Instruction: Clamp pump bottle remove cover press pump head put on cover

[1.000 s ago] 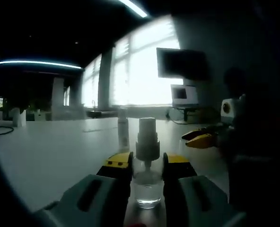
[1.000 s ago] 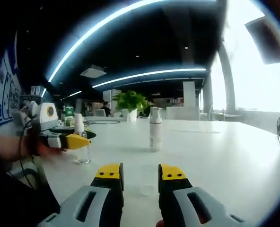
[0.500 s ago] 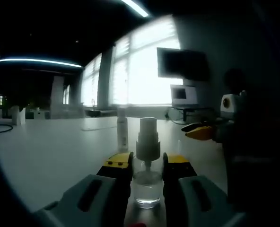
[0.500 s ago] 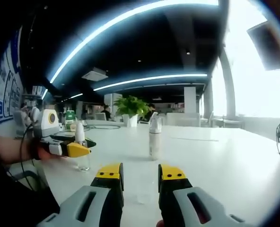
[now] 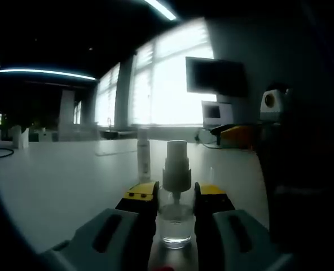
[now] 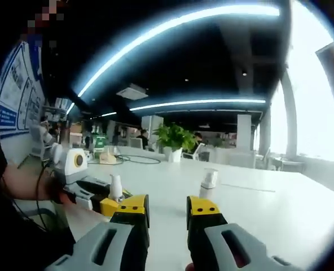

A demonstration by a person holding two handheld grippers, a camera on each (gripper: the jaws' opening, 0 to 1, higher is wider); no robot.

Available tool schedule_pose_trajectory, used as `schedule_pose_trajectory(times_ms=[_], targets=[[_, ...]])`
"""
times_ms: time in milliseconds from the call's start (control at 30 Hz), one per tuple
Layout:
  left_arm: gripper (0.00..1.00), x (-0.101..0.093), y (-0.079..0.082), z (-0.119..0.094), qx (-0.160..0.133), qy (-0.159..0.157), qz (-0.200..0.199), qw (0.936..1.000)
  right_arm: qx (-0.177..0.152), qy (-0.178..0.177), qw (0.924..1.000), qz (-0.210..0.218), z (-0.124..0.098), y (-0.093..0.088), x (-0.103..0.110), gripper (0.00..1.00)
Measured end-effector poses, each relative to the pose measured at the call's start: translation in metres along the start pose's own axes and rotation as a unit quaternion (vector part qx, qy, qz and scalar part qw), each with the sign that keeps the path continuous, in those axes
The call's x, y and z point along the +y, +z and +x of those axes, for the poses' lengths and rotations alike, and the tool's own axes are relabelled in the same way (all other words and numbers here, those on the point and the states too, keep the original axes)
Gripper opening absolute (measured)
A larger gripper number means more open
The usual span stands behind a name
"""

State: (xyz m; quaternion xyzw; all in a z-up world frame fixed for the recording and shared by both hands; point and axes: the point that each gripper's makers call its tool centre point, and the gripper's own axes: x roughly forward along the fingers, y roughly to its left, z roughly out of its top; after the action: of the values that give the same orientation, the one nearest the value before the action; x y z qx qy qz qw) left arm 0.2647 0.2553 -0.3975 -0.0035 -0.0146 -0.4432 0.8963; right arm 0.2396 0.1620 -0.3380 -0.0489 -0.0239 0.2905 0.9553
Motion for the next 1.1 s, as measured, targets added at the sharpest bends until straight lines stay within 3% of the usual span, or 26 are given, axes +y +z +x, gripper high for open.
schedule_pose_trajectory(times_ms=[233,667,900,1000,1100], targets=[[0.16,0.000,0.000,0.000,0.001,-0.003,0.000,1.0000,-0.001,0.038,0.9993,0.000,0.008,0.020,0.019,0.21],[0.16,0.001,0.000,0.000,0.000,-0.002,0.001,1.0000,0.012,0.081,0.9965,-0.017,0.021,0.034,0.036,0.19],[0.16,-0.002,0.000,0.000,0.000,-0.005,0.003,1.0000,0.041,0.135,0.9885,-0.054,0.023,0.041,0.051,0.19],[0.16,-0.003,0.000,0.000,0.000,-0.007,0.002,1.0000,0.040,0.148,0.9875,-0.037,0.029,0.050,0.052,0.19],[0.16,-0.004,0.000,0.000,0.001,-0.008,-0.001,1.0000,0.059,0.166,0.9827,-0.056,0.033,0.049,0.057,0.18]])
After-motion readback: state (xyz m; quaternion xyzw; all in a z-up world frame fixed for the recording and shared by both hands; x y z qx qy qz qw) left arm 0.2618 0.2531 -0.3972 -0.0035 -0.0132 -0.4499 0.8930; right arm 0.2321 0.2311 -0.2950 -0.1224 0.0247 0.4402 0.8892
